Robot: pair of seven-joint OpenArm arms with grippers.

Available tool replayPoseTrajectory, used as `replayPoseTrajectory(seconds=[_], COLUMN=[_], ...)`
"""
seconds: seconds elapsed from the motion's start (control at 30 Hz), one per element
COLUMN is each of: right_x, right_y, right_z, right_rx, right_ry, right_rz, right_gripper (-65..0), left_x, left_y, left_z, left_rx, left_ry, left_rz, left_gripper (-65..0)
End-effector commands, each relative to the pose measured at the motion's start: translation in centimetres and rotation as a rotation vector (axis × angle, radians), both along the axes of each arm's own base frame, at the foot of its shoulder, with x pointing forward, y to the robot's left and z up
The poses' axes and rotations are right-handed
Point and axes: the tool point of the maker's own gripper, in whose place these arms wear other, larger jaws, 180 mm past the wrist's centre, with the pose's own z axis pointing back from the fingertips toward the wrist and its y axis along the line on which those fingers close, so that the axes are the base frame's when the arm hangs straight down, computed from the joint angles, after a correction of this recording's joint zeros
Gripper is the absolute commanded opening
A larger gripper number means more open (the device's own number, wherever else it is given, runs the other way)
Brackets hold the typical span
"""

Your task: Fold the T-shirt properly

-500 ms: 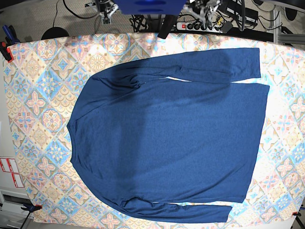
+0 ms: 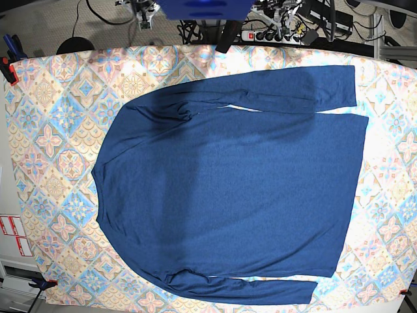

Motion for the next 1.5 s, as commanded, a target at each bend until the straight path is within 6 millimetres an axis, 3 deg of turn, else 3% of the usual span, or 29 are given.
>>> replayPoseTrajectory(seconds=[0.0,0.13,0.27,0.53,0.63,0.67,0.73,0.8,0.93,1.0,1.1,1.33,1.47], right_x=[-0.2,-0.2,-0.2,-0.2,-0.3,-0.7,-3.3,-4.9,-5.2,-7.1,-7.8,-8.0,-7.7], right_y=[-0.2,0.0,0.1,0.1,-0.1,-0.2,-0.2,-1.7,-3.7,-4.8,-5.9,-10.8,-13.6], right_z=[0.1,0.0,0.0,0.0,0.1,0.1,0.5,0.9,1.1,1.6,2.4,5.7,8.1], right_rx=[-0.003,0.000,0.002,0.002,-0.001,-0.002,-0.003,-0.023,-0.051,-0.067,-0.079,-0.180,-0.250], right_ry=[-0.003,-0.003,-0.003,-0.004,-0.006,-0.001,0.030,0.031,0.027,0.053,0.018,-0.100,-0.168], right_rz=[-0.002,-0.003,-0.003,-0.003,-0.002,-0.002,0.000,0.006,0.015,0.021,0.038,-0.030,-0.081], right_gripper=[-64.6,-64.3,-64.3,-64.3,-64.3,-64.3,-64.3,-64.3,-64.3,-64.3,-64.3,-64.3,-64.3], left_x=[0.0,-0.8,-3.6,-3.6,-3.8,-3.9,-5.1,-5.5,-6.9,-7.8,-8.0,-7.7,-7.3], left_y=[0.1,0.1,-0.5,-0.4,0.5,0.6,2.7,4.1,6.8,7.5,9.1,11.3,11.1], left_z=[0.0,0.0,0.0,0.0,0.0,0.0,0.3,0.6,2.1,2.8,4.1,7.0,8.9], left_rx=[0.005,0.002,-0.029,-0.032,-0.018,-0.017,0.016,0.038,0.087,0.100,0.128,0.168,0.169], left_ry=[-0.004,0.015,0.143,0.153,0.156,0.158,0.177,0.166,0.122,0.110,0.079,0.001,-0.051], left_rz=[-0.006,-0.006,0.003,-0.002,-0.005,-0.005,-0.011,-0.017,-0.048,-0.060,-0.084,-0.133,-0.161], left_gripper=[-65.0,-65.0,-65.0,-65.0,-65.0,-65.0,-65.0,-65.0,-63.8,-64.1,-64.3,-64.4,-64.4])
